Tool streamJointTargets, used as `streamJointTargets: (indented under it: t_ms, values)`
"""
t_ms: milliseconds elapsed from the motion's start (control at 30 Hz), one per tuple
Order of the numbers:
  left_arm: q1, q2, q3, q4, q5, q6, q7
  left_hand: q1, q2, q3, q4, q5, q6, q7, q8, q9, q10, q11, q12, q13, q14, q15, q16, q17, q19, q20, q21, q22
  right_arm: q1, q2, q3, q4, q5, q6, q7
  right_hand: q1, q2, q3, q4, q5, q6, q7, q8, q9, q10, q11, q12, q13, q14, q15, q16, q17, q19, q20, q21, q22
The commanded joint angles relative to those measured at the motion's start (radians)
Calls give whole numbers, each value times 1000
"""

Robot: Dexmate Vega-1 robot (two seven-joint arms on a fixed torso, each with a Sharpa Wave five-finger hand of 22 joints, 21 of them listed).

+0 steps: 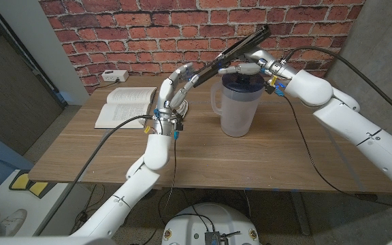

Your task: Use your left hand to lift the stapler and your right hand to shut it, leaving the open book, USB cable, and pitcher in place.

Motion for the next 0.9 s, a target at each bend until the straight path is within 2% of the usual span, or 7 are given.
streamJointTargets:
  t_ms: [33,100,233,367,433,533,900]
  values:
    - [18,-21,-7,-3,3,-3,21,-6,-4,2,-12,6,-79,-7,-6,-3,-70,10,2,-8,-67,-80,-2,-13,-20,-20,-23,1,-11,13,6,30,59,18,-2,105,113,5,6,1,33,-11,5,10,5,3,6,2,11,-191,0,8,-5,-73,9,2]
    - [21,-25,-7,-5,0,0,24,-7,-2,1,-17,8,-136,-16,-4,-8,-121,11,2,-16,-113,-72,-1,-24,-41,-15,-45,1,-16,16,8,30,63,18,-9,107,113,5,6,1,34,-11,5,13,4,4,6,2,12,-191,-1,11,-6,-72,12,2]
    - [24,-31,-8,-4,-4,-2,29,-12,0,-2,-21,9,-170,-24,4,-13,-178,10,3,-24,-180,-59,-3,-35,-81,4,-75,1,-33,27,18,33,87,15,-31,110,113,5,7,1,33,-8,3,17,5,5,7,-1,14,-191,-4,16,-8,-71,17,1]
    - [27,-31,-10,-6,-3,-3,30,-16,1,-2,-21,9,-183,-27,6,-15,-192,12,6,-27,-191,-56,1,-39,-92,22,-86,1,-56,42,31,29,121,14,-58,111,113,5,8,0,34,-5,1,18,6,8,6,-5,15,-191,-5,18,-8,-70,20,1]
    - [28,-32,-11,-9,-3,-1,30,-18,2,-3,-20,10,-184,-26,7,-16,-194,13,7,-28,-194,-53,1,-40,-93,22,-87,1,-64,45,34,22,127,8,-70,112,114,5,8,0,35,-4,0,19,7,9,6,-6,16,-191,-6,20,-8,-69,22,1]
    - [29,-32,-13,-11,-4,1,29,-23,2,-4,-18,9,-185,-26,8,-17,-197,15,9,-29,-195,-54,4,-41,-94,23,-90,1,-67,54,34,30,163,12,-60,117,114,6,7,0,39,8,-4,20,10,18,8,-10,22,-191,-10,27,20,-66,41,0]
    - [25,-29,-18,-14,-21,5,19,-30,4,-5,-16,9,-186,-25,12,-18,-197,18,14,-32,-199,-53,7,-44,-94,24,-96,1,-71,61,30,41,200,4,-59,125,113,6,7,-1,39,12,-10,28,14,25,12,-13,33,-191,-13,38,19,-65,53,-3]
